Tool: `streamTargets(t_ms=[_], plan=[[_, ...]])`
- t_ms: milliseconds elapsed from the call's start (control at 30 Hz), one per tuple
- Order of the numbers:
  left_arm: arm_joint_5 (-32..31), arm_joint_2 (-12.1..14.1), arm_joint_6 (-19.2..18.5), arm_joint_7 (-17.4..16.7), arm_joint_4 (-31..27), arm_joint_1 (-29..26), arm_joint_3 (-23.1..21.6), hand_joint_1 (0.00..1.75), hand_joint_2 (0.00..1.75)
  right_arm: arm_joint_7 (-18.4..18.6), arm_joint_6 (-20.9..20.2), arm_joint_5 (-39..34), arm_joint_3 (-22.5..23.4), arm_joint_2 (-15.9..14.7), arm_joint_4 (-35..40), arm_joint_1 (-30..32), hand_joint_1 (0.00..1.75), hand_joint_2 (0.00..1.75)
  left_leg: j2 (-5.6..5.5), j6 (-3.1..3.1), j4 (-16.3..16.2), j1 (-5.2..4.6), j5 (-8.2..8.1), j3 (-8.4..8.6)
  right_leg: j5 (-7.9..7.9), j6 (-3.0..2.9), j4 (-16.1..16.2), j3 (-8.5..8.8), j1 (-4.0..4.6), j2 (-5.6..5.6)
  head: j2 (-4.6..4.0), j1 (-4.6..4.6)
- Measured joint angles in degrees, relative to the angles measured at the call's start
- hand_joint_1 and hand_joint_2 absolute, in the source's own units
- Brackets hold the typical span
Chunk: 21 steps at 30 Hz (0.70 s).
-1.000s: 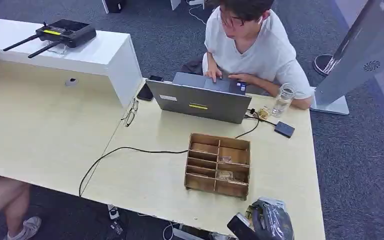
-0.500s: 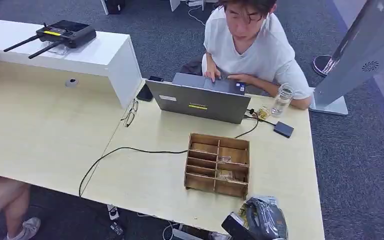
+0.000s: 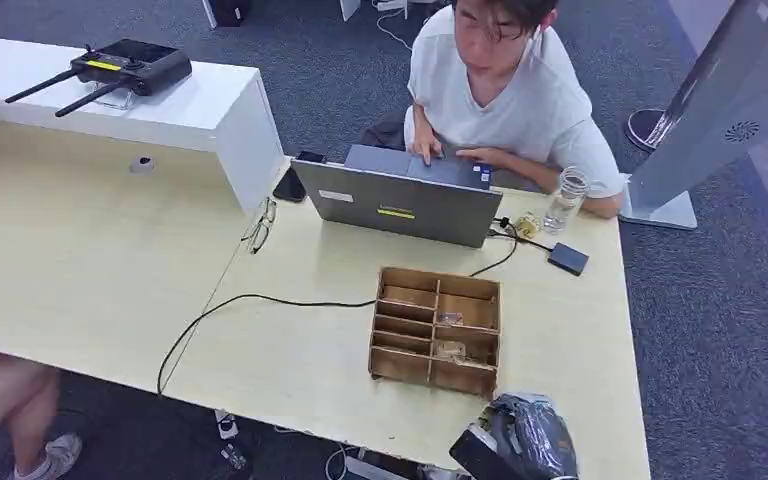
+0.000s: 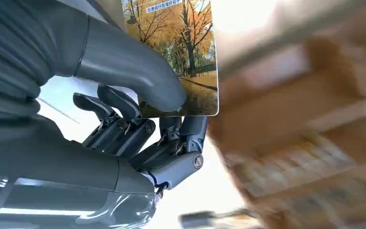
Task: Pass the card to the sensor for recognition and then transmit it.
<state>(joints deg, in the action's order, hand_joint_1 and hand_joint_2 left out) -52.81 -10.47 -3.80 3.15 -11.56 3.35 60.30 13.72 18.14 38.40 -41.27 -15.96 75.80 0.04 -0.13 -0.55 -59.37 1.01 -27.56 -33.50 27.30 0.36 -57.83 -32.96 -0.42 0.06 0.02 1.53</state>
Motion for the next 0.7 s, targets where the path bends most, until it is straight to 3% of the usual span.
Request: streamTargets(t_ms=[67, 100, 133, 300, 600, 667, 700], plan=[[-0.2, 0.0, -0.5, 0.6, 0.0, 0.0, -0.1, 0.0, 0.0, -1.5, -0.5, -0.8, 0.5, -0.4, 1.7, 0.3, 1.75, 1.75, -0.02, 0.0, 0.0, -0.02, 0.0, -0.08, 0.0, 0.0, 0.0, -0.05, -0.01, -0.01, 0.0, 0.0], [-0.8, -1.5, -0.2, 1.8, 0.2, 1.3, -1.1, 0.0, 0.0, -13.7, -7.8, -5.6, 6.1, -3.8, 4.1, -3.6, 1.75, 1.75, -0.11, 0.11, 0.0, -0.17, 0.07, -0.16, -0.06, 0.04, 0.0, -0.12, -0.13, -0.13, 0.0, 0.0], [-0.9, -1.6, -0.2, 1.8, 0.3, 1.4, -1.3, 0.0, 0.0, -14.8, -8.6, -5.6, 7.8, -3.8, 4.5, -4.1, 1.75, 1.75, -0.1, 0.11, 0.0, -0.17, 0.08, -0.16, -0.06, 0.04, 0.0, -0.12, -0.13, -0.11, 0.0, -0.02], [-1.9, -2.4, -0.2, 1.8, 0.6, 1.9, -2.0, 0.0, 0.0, -17.7, -8.3, -6.5, 12.9, -4.0, 8.1, -4.7, 1.75, 1.75, -0.09, 0.11, 0.0, -0.22, 0.07, -0.16, -0.1, 0.1, 0.0, -0.17, -0.22, -0.08, 0.0, 0.02], [-2.0, -3.2, 0.4, 1.5, 0.9, 2.8, -2.7, 0.0, 0.0, -20.4, -5.7, -7.8, 15.9, -3.7, 12.6, -4.6, 1.75, 1.75, -0.09, 0.1, 0.0, -0.21, 0.06, -0.19, -0.04, 0.11, 0.0, -0.22, -0.23, -0.06, 0.0, 0.02], [-1.9, -3.2, 0.4, 1.5, 0.9, 2.8, -2.7, 0.0, 0.0, -19.5, -3.3, -6.3, 16.0, -2.2, 14.0, -2.7, 1.75, 1.75, -0.21, 0.1, 0.0, -0.2, 0.06, -0.19, 0.05, 0.19, 0.0, -0.17, -0.21, -0.17, 0.0, 0.04], [-1.9, -3.2, 0.4, 1.5, 0.9, 2.8, -2.7, 0.0, 0.0, -18.2, -0.2, -4.7, 15.9, -1.1, 15.5, -0.4, 1.75, 1.75, -0.37, 0.1, 0.0, -0.15, 0.06, -0.22, 0.12, 0.23, 0.0, -0.1, -0.12, -0.27, 0.0, -0.04]])
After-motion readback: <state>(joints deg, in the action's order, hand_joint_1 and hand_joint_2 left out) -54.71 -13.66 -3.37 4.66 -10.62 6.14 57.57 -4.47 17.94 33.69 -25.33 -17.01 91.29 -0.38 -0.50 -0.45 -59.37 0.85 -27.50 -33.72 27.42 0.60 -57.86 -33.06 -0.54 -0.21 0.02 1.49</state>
